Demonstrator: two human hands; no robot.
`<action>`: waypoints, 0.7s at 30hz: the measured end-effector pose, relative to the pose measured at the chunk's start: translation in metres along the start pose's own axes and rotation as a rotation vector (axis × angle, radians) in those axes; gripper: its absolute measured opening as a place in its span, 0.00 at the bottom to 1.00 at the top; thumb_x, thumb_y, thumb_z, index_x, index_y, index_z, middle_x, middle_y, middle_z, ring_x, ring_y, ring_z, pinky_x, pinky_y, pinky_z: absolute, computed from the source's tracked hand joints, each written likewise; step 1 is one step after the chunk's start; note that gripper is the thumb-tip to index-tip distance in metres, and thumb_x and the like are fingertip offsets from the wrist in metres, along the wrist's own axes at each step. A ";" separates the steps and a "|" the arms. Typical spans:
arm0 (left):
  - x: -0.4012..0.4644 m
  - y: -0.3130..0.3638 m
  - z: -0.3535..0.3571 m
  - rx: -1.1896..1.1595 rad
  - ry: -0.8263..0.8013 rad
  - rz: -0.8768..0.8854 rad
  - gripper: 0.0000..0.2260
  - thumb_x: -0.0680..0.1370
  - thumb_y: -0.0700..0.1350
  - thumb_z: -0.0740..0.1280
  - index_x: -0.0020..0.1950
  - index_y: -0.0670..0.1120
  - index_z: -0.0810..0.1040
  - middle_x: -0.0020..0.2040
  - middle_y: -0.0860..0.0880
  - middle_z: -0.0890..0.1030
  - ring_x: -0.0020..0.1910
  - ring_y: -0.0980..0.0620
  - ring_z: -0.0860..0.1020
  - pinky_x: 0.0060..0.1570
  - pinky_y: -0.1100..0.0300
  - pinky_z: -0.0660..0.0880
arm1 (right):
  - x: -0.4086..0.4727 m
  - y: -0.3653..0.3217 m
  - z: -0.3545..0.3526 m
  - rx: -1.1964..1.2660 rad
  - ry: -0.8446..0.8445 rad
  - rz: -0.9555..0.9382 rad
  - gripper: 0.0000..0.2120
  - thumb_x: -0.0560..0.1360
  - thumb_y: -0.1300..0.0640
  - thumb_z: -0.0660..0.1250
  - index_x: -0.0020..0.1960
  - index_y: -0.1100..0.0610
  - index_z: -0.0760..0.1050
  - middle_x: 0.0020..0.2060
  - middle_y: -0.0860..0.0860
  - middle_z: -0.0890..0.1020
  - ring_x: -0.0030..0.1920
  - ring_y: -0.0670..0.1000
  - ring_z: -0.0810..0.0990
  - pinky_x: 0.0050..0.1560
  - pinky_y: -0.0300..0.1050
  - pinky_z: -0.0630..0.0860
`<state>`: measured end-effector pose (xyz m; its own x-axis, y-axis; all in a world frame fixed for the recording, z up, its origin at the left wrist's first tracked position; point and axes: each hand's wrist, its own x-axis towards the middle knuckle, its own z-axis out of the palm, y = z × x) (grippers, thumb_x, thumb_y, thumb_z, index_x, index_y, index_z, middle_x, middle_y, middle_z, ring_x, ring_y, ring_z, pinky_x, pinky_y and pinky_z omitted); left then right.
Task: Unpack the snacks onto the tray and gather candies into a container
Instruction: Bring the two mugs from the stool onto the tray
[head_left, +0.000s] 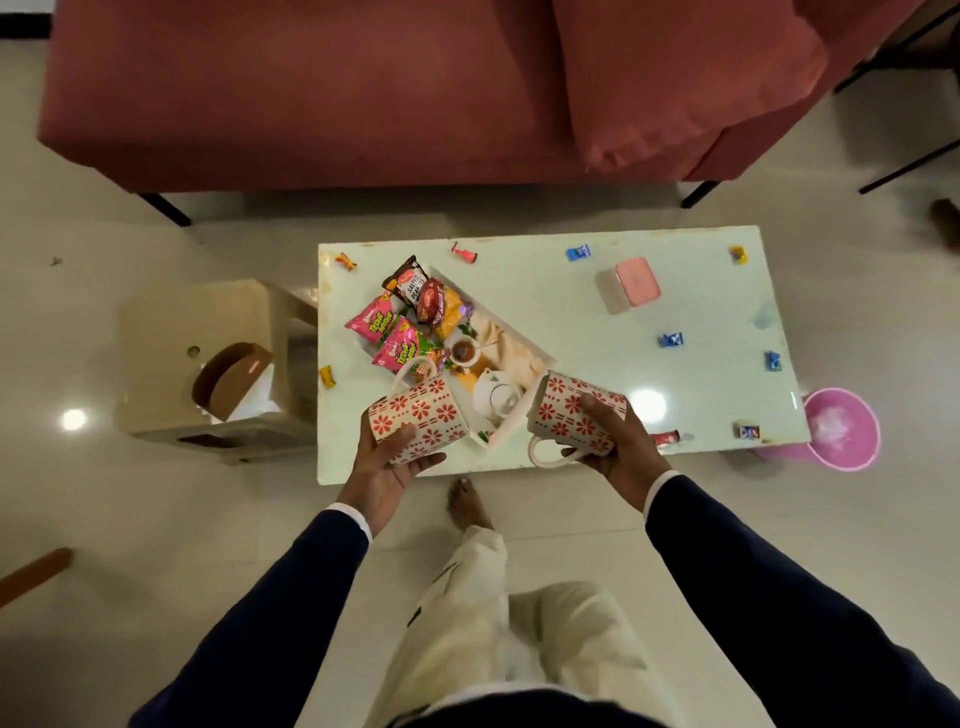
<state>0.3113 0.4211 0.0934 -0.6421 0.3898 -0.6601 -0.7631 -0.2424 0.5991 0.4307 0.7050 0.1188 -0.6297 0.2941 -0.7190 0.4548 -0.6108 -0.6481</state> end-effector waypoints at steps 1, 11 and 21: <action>0.008 -0.002 0.005 0.025 0.035 0.017 0.34 0.68 0.49 0.76 0.71 0.51 0.67 0.65 0.42 0.78 0.62 0.40 0.81 0.53 0.44 0.82 | 0.011 -0.002 -0.002 -0.041 0.025 0.007 0.38 0.66 0.44 0.79 0.70 0.56 0.69 0.60 0.59 0.83 0.56 0.59 0.85 0.45 0.52 0.84; 0.138 -0.051 0.001 0.887 0.222 0.201 0.37 0.64 0.45 0.84 0.66 0.58 0.68 0.65 0.53 0.72 0.64 0.50 0.76 0.56 0.54 0.80 | 0.193 0.000 -0.010 -0.461 0.104 -0.018 0.31 0.66 0.48 0.82 0.60 0.52 0.66 0.59 0.55 0.80 0.52 0.54 0.85 0.41 0.49 0.84; 0.216 -0.109 -0.011 1.641 0.237 0.380 0.37 0.64 0.53 0.80 0.68 0.54 0.66 0.64 0.48 0.71 0.54 0.42 0.81 0.42 0.50 0.81 | 0.318 0.017 0.040 -1.378 -0.188 -0.332 0.36 0.64 0.45 0.76 0.66 0.52 0.64 0.59 0.54 0.69 0.58 0.61 0.75 0.56 0.60 0.79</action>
<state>0.2547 0.5223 -0.1194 -0.8689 0.3627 -0.3367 0.2004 0.8800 0.4307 0.2129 0.7587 -0.1102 -0.8492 0.1126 -0.5159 0.4416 0.6869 -0.5771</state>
